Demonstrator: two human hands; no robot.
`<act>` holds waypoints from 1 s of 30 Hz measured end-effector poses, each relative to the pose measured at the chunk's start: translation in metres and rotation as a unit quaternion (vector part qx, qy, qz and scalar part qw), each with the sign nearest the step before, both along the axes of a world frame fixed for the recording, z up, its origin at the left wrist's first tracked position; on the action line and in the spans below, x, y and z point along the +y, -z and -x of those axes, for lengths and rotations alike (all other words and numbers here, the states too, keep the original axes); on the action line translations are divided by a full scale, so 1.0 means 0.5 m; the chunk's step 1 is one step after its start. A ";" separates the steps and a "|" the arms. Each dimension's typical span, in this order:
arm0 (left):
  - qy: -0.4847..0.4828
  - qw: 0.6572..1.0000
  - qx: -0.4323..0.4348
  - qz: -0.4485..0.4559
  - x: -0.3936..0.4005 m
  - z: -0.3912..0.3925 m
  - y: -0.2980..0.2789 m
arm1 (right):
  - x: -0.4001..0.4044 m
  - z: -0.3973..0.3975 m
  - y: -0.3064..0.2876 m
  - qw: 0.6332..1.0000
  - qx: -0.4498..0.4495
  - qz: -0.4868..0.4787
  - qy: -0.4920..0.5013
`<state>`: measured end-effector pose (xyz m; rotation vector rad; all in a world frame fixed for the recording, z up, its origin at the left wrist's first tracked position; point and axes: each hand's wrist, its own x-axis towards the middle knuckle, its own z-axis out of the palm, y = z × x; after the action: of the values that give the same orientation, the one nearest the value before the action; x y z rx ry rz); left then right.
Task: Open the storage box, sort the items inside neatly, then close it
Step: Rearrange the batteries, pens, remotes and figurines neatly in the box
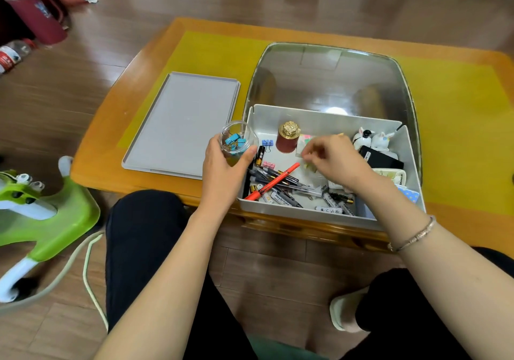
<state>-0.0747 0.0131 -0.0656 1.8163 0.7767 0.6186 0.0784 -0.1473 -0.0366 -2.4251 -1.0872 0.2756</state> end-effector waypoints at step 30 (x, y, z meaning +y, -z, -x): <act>0.029 0.997 -0.026 -0.062 -0.030 0.000 -0.003 | 0.001 0.058 0.056 0.980 0.045 0.166 -0.096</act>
<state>-0.0746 -0.0020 -0.0640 1.9217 0.6609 0.6863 0.0494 -0.1466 -0.0647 -2.5627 -1.3247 0.6733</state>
